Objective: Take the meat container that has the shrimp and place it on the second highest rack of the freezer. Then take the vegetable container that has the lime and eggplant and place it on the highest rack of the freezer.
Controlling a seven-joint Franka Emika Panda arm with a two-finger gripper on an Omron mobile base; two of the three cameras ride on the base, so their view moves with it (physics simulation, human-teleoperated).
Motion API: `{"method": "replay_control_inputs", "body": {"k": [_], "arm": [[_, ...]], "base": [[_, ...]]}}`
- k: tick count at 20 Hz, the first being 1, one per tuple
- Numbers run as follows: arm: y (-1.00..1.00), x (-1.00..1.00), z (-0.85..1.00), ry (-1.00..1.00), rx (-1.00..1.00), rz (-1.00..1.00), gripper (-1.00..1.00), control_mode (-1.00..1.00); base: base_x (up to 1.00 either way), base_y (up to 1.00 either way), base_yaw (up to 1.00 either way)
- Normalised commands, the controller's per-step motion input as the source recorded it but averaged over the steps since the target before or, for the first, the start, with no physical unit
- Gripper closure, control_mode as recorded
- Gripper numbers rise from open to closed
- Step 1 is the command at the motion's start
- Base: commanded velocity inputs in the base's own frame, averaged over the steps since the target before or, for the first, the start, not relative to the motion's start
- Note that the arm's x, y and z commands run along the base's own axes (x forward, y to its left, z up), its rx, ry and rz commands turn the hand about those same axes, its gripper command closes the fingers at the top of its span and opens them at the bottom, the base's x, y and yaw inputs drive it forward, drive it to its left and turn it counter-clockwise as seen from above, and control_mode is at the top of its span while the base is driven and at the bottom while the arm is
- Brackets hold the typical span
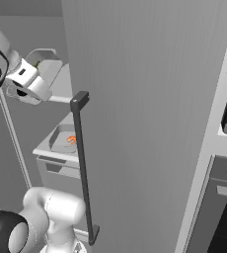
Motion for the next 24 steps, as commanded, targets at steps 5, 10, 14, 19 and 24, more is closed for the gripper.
{"method": "replay_control_inputs", "body": {"k": [5, 10, 14, 19, 24], "arm": [[-0.06, 1.00, -0.04, 0.15, 0.01, 0.00, 1.00, -1.00], [0.00, 0.75, -0.32, 0.06, -0.01, 0.00, 1.00, -1.00], [0.02, 0.61, -0.43, 0.00, 0.00, 0.00, 1.00, -1.00], [0.03, 0.55, -0.24, -0.06, 0.00, 0.00, 1.00, -1.00], [0.00, 0.91, -0.22, -0.12, 0.00, 0.00, 1.00, -1.00]], "base": [[0.00, 0.00, 0.00], [0.00, 0.00, 0.00], [0.00, 0.00, 0.00], [0.00, 0.00, 0.00], [0.00, 0.00, 0.00]]}}
